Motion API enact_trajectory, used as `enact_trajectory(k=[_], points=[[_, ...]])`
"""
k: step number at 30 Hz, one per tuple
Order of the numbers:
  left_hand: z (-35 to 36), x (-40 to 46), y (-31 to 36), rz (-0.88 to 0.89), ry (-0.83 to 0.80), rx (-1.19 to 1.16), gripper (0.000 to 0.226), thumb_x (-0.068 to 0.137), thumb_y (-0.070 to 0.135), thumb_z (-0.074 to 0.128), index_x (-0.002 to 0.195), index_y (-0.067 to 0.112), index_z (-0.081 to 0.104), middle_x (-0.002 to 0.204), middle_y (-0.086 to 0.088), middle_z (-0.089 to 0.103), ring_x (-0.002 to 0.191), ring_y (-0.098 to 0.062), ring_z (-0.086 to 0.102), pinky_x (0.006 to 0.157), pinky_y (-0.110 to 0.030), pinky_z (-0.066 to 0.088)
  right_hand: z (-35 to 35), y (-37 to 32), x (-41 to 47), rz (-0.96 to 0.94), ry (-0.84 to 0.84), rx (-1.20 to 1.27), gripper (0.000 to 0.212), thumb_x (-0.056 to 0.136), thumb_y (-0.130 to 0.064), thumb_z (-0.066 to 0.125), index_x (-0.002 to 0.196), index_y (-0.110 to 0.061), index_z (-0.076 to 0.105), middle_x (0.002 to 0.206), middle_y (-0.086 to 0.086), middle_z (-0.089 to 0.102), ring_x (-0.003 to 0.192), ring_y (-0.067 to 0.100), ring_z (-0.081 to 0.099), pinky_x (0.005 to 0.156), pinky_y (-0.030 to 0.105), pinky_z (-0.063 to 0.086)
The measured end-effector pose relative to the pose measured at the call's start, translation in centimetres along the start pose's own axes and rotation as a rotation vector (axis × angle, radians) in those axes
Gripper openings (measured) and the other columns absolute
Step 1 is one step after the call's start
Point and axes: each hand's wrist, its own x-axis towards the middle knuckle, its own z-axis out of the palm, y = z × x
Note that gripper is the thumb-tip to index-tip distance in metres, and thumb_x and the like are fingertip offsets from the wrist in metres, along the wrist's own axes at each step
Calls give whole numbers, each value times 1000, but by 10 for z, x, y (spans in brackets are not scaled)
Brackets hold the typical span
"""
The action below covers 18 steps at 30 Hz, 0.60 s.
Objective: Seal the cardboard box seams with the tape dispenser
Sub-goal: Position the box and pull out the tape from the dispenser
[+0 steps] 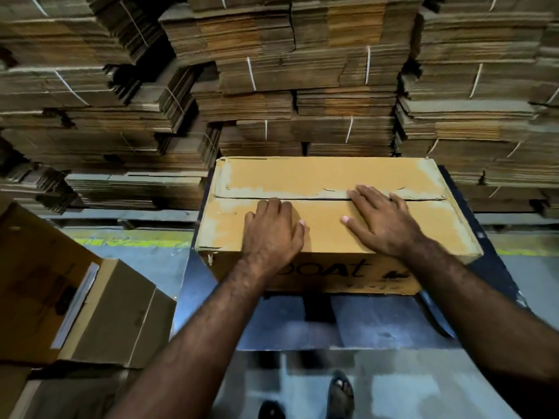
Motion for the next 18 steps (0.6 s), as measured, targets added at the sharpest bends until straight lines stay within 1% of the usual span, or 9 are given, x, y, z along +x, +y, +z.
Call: enact_trajectory(k=[1, 2, 4, 6, 9, 11, 13, 16, 18], points=[[-1, 5, -7, 38, 48, -20, 50, 98, 43, 41, 139, 14, 47, 138, -9, 51, 126, -25, 43, 95, -42, 37, -2, -14, 2, 27, 30, 13, 74, 95, -64, 14, 156, -24, 15, 165, 2, 12, 150, 18, 11, 120, 46, 9], [-1, 11, -14, 77, 56, -37, 50, 98, 38, 43, 142, 14, 44, 143, -8, 50, 130, -25, 42, 100, -42, 36, -3, -32, 6, 39, 47, 41, 70, 97, -58, 19, 156, -21, 16, 164, 4, 13, 150, 19, 12, 119, 46, 11], [-1, 23, -29, 104, -22, -42, 54, 101, 32, 40, 152, 14, 34, 158, -7, 36, 145, -23, 30, 115, -44, 26, -2, -76, 17, 20, 33, 70, 65, 101, -48, 27, 156, -16, 16, 164, 5, 12, 150, 19, 10, 119, 44, 12], [4, 26, -47, 43, -116, -19, 57, 104, 37, 29, 157, 14, 24, 165, -5, 20, 152, -22, 18, 121, -46, 17, 3, -115, 28, -24, 10, 79, 64, 102, -44, 28, 157, -14, 13, 165, 5, 9, 151, 20, 7, 120, 46, 11], [11, 15, -71, -5, -168, 10, 63, 105, 46, 15, 159, 15, 14, 168, -3, 7, 154, -20, 8, 122, -47, 12, 13, -138, 40, -54, -82, 117, 66, 102, -46, 20, 157, -14, 6, 165, 5, 0, 151, 19, -1, 121, 48, 3], [13, 11, -81, -2, -179, 51, 64, 105, 48, 14, 159, 14, 8, 168, -3, 3, 154, -19, 3, 123, -47, 8, 17, -132, 39, -45, -127, 120, 68, 101, -49, 14, 157, -14, 0, 165, 4, -6, 151, 18, -5, 121, 47, 0], [13, 13, -88, -17, -174, 41, 67, 103, 51, 9, 160, 14, 6, 168, -3, 2, 154, -18, 3, 124, -46, 6, 18, -116, 34, -17, -131, 118, 69, 101, -52, 9, 156, -14, -4, 164, 4, -10, 150, 17, -8, 121, 46, -3], [14, 17, -88, -33, -179, 10, 78, 94, 57, 1, 160, 16, 6, 168, -1, 1, 154, -17, 4, 124, -45, 5, 16, -71, 24, 70, -135, 114, 68, 100, -53, 6, 155, -15, -9, 163, 5, -13, 150, 18, -9, 120, 46, -4], [16, 18, -89, -44, -172, 5, 79, 92, 58, 1, 160, 17, 8, 168, -1, 2, 154, -17, 5, 124, -45, 5, 15, -36, 16, 146, -131, 114, 69, 100, -53, 6, 154, -15, -11, 163, 5, -14, 150, 19, -9, 121, 48, -2]])
